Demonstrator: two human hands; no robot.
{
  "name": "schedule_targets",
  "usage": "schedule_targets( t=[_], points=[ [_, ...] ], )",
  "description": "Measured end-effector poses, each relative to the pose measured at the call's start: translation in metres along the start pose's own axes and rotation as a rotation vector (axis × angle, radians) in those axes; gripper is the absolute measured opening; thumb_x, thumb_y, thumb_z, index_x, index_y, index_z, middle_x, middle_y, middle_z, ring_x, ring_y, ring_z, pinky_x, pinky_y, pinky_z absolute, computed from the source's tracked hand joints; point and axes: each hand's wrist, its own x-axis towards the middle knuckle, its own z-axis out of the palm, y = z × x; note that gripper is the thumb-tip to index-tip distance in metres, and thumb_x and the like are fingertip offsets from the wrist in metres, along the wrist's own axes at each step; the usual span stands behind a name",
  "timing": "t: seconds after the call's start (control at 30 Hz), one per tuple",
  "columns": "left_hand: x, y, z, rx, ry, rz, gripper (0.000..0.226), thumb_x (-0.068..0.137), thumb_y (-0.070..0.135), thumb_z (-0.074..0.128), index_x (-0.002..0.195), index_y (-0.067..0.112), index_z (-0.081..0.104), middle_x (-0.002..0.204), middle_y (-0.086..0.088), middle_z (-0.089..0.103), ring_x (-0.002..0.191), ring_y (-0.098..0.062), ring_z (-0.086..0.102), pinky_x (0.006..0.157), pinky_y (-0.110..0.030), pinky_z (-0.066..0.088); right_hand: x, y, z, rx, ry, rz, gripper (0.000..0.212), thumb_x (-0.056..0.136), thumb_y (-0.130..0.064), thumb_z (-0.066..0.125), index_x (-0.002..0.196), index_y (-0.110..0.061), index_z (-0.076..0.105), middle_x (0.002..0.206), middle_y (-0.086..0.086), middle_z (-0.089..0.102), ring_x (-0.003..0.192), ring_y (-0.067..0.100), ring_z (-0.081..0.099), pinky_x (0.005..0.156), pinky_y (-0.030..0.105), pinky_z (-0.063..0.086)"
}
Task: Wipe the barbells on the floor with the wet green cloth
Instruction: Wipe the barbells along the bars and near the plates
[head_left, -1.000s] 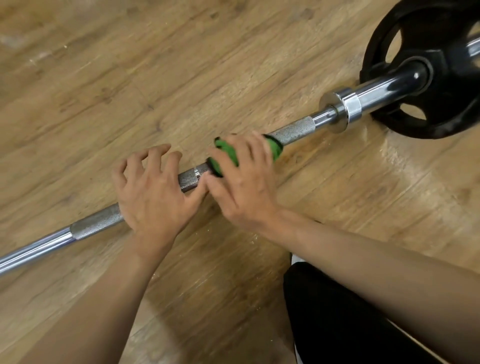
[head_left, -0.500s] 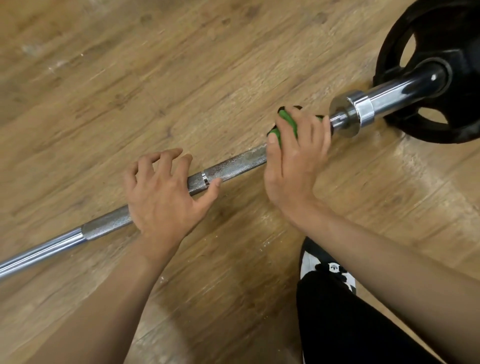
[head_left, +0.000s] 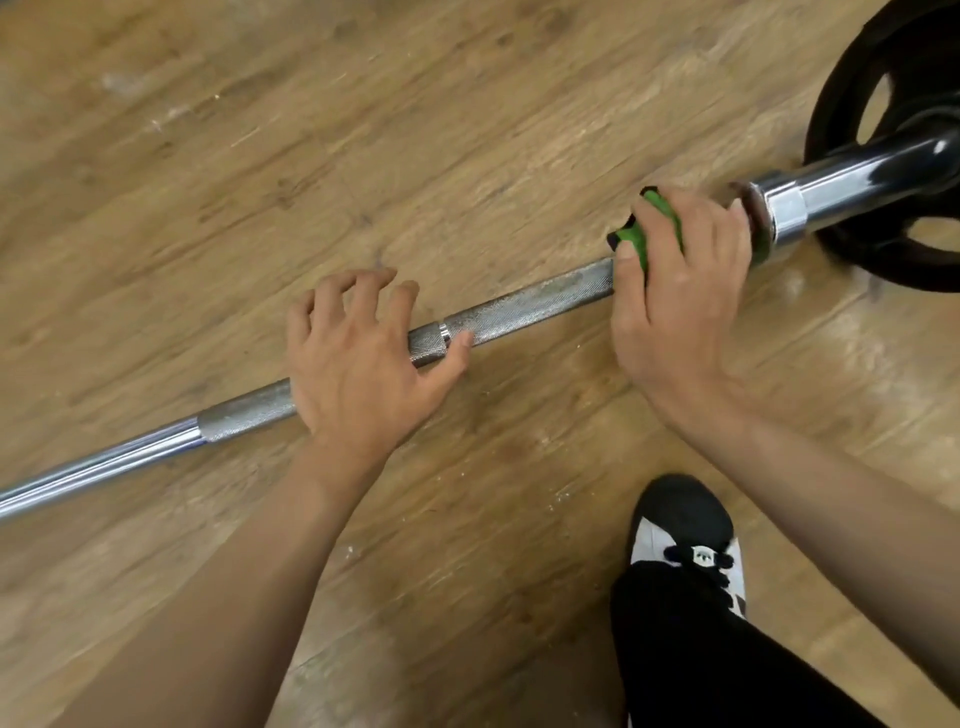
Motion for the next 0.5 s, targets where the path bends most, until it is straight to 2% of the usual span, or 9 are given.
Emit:
schedule_targets(
  t=[0.07, 0.17, 0.23, 0.33, 0.4, 0.5],
  points=[
    [0.003, -0.002, 0.001, 0.000, -0.025, 0.001, 0.069, 0.097, 0.074, 0.040, 0.117, 0.017, 0.073, 0.128, -0.005, 0.070, 0.117, -0.034, 0.059, 0.097, -0.047, 0.037, -0.008, -0.037, 0.004, 0.053, -0.026, 0.003, 0.046, 0.107, -0.034, 0.040, 0.132, -0.005, 0.066, 0.136, 0.015, 0.062, 0.127, 0.034, 0.054, 0.124, 0.051, 0.021],
    [0.007, -0.008, 0.000, -0.053, -0.049, -0.017, 0.067, 0.099, 0.068, 0.039, 0.123, 0.014, 0.069, 0.136, -0.010, 0.065, 0.122, -0.038, 0.056, 0.104, -0.051, 0.035, -0.033, -0.090, 0.011, 0.131, -0.171, -0.212, 0.052, 0.108, -0.038, 0.034, 0.138, -0.007, 0.063, 0.142, 0.014, 0.059, 0.131, 0.034, 0.051, 0.124, 0.050, 0.020],
    [0.005, -0.014, -0.003, -0.093, -0.016, -0.053, 0.060, 0.103, 0.059, 0.040, 0.126, 0.011, 0.068, 0.140, -0.014, 0.062, 0.127, -0.040, 0.054, 0.110, -0.052, 0.033, -0.034, -0.101, 0.012, 0.146, -0.216, -0.296, 0.057, 0.110, -0.042, 0.025, 0.143, -0.010, 0.060, 0.146, 0.013, 0.057, 0.132, 0.034, 0.051, 0.123, 0.048, 0.022],
    [-0.012, -0.025, -0.010, -0.041, -0.034, -0.137, 0.057, 0.106, 0.052, 0.037, 0.138, 0.011, 0.061, 0.155, -0.018, 0.048, 0.147, -0.039, 0.039, 0.126, -0.051, 0.015, -0.023, -0.082, 0.013, 0.092, -0.246, -0.436, 0.063, 0.110, -0.047, 0.018, 0.146, -0.012, 0.057, 0.147, 0.014, 0.055, 0.129, 0.035, 0.052, 0.121, 0.047, 0.024],
    [-0.023, -0.033, -0.011, -0.004, -0.085, -0.162, 0.062, 0.108, 0.052, 0.028, 0.149, 0.012, 0.052, 0.163, -0.019, 0.038, 0.155, -0.038, 0.027, 0.129, -0.050, 0.006, -0.012, -0.052, 0.013, 0.039, -0.200, -0.422, 0.060, 0.110, -0.046, 0.022, 0.143, -0.010, 0.057, 0.144, 0.016, 0.056, 0.126, 0.036, 0.051, 0.120, 0.047, 0.024],
    [-0.022, -0.038, -0.010, -0.011, -0.099, -0.143, 0.065, 0.109, 0.053, 0.018, 0.157, 0.015, 0.042, 0.166, -0.018, 0.034, 0.157, -0.037, 0.021, 0.129, -0.049, 0.004, 0.008, 0.002, 0.007, -0.059, -0.085, -0.257, 0.050, 0.112, -0.038, 0.028, 0.139, -0.007, 0.057, 0.141, 0.020, 0.055, 0.126, 0.036, 0.048, 0.120, 0.048, 0.024]
  ],
)
